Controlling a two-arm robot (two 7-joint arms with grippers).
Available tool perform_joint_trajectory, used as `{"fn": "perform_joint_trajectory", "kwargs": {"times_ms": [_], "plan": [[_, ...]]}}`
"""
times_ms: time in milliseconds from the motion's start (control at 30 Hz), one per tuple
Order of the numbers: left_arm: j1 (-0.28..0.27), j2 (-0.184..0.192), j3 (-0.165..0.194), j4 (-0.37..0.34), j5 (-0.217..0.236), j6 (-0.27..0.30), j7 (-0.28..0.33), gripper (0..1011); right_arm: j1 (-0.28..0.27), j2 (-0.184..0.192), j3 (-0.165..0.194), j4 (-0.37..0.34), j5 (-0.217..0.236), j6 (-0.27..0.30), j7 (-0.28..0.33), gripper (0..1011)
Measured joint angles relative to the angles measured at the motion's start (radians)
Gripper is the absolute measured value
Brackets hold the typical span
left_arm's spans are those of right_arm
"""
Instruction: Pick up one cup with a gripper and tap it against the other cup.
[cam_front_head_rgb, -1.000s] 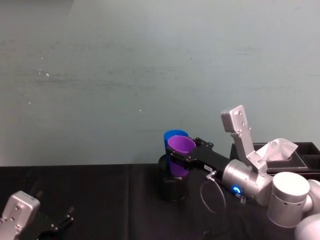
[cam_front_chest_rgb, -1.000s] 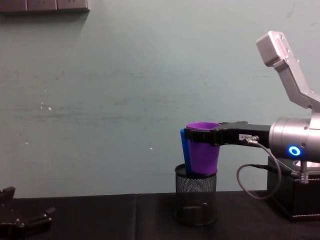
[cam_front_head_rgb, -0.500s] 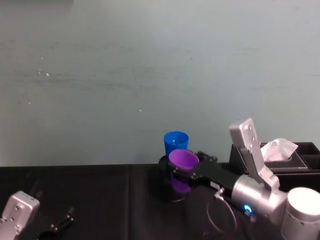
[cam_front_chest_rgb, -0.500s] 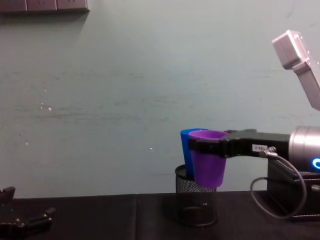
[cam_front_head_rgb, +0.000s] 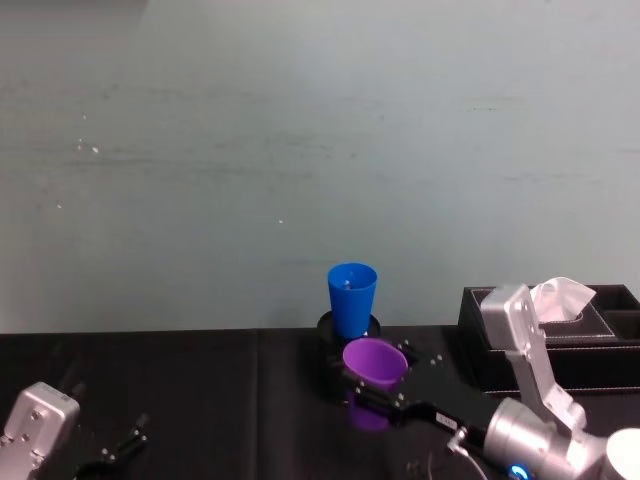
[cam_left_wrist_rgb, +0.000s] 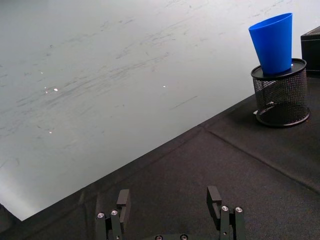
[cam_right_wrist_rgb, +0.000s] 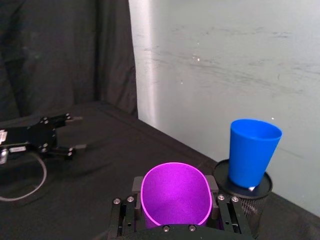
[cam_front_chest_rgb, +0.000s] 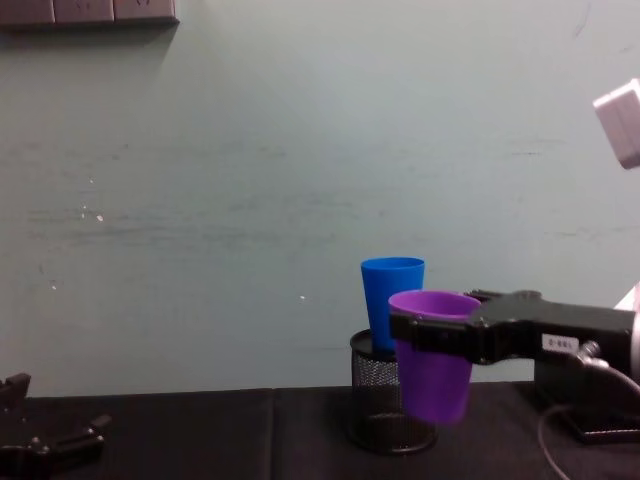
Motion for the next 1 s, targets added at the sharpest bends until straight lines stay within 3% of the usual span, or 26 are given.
{"fn": "perform_joint_trajectory", "kwargs": {"times_ms": [467,767,1000], "plan": [[0.000,0.000,0.000,0.000,0.000,0.000,0.000,1000,-0.086,0.027,-0.015,-0.012,-0.006,-0.091,0.004,736],[0.000,0.000,0.000,0.000,0.000,0.000,0.000,1000,-0.093,0.007,-0.023,0.058,-0.030,-0.180,0.020,736],[0.000,0.000,0.000,0.000,0.000,0.000,0.000,1000,-0.093,-0.013,-0.022,0.103,-0.034,-0.201,0.027,736]]}}
